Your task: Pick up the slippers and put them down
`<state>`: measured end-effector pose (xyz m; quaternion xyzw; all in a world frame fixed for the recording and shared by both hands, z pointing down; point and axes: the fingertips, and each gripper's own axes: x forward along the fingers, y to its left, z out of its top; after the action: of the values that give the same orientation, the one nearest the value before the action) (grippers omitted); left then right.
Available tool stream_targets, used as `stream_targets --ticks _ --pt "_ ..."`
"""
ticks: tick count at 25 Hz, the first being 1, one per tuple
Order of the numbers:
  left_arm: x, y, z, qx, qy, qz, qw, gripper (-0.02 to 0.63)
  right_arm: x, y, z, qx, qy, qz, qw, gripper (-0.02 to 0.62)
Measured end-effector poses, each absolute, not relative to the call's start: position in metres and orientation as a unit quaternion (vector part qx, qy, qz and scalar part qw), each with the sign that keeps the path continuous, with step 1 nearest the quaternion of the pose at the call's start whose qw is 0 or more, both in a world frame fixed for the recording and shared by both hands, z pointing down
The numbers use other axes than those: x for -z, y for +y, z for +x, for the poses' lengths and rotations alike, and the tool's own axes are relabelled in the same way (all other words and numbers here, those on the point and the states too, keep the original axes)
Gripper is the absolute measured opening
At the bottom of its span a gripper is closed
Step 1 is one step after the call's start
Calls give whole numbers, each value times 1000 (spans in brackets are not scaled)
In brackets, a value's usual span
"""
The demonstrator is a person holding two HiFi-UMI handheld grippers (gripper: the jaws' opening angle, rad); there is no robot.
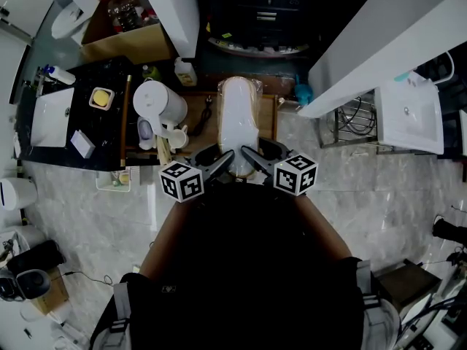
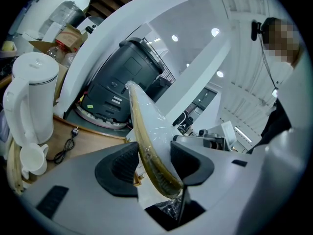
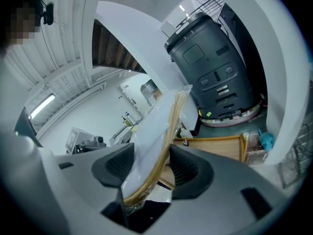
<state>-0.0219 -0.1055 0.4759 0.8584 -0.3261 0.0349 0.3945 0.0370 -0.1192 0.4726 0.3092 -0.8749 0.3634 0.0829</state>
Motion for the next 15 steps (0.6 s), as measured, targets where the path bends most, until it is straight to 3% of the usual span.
stream_targets --ticks 15 --pt "-479 -102 -23 -33 -329 856 397 195 -474 -117 35 -362 -877 305 89 229"
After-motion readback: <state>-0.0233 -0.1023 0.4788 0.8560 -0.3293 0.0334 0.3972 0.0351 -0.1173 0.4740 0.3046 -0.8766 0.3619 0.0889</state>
